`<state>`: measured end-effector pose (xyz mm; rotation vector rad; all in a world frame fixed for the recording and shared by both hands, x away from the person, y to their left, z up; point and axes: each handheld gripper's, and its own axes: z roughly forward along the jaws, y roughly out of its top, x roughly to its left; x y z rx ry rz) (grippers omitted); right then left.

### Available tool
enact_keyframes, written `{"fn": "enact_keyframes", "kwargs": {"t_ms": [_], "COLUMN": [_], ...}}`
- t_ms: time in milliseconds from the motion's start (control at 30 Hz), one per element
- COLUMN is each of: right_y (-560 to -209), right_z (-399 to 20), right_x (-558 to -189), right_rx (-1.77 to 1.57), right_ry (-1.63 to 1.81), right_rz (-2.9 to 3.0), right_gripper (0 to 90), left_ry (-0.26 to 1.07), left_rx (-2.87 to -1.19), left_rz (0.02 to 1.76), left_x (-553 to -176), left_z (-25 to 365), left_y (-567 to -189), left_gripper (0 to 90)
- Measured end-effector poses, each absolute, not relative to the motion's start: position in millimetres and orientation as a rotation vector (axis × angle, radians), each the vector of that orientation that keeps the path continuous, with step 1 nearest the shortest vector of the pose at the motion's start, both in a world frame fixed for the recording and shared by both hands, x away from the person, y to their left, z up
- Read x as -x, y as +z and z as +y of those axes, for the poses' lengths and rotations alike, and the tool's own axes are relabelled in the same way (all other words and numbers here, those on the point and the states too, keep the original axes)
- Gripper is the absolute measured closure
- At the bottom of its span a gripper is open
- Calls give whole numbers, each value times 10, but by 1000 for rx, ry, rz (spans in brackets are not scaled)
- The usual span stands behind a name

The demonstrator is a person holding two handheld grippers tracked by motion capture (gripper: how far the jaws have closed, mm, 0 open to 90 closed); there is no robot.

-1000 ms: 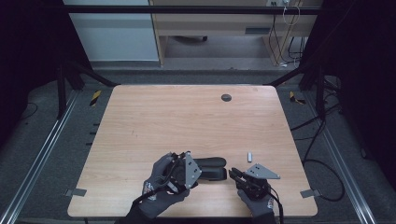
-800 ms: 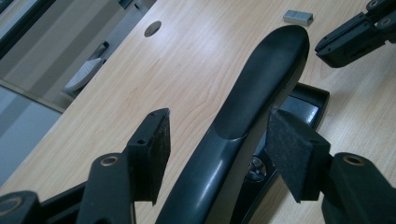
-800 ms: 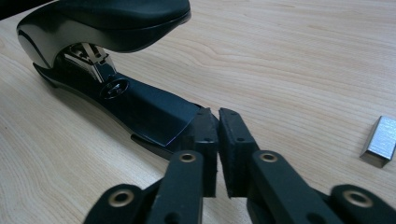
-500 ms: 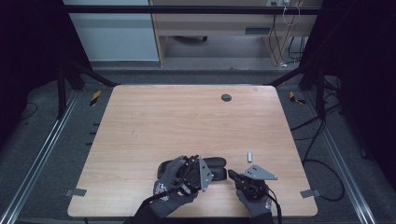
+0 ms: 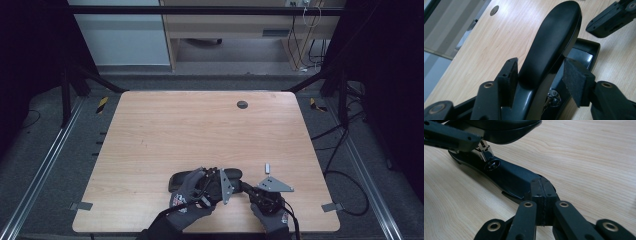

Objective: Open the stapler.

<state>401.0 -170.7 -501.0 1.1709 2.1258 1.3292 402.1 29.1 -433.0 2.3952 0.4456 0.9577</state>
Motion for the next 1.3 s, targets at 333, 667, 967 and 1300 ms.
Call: {"fn": "enact_keyframes", "kwargs": {"t_ms": [333, 667, 967, 1300], "right_y": [-5033, -5061, -5081, -5084], "right_z": [-1678, -1627, -1561, -1537], "right_x": [-4031, -4051, -4100, -4112], "right_rx": [-1180, -1184, -1197, -1212], "right_ry": [1331, 1321, 1299, 1291], "right_rz": [2134, 2141, 2150, 2158], "right_gripper": [900, 900, 900, 900], "left_ry": [989, 991, 1014, 1060], "left_rx": [-2390, -2442, -2459, -2476], "left_rz": [430, 412, 394, 359], "left_x": [-4050, -4139, -4163, -4145], "left_z": [194, 119, 40, 20], "left_y": [-4388, -4410, -4428, -4437], "left_gripper": [422, 430, 439, 461]}}
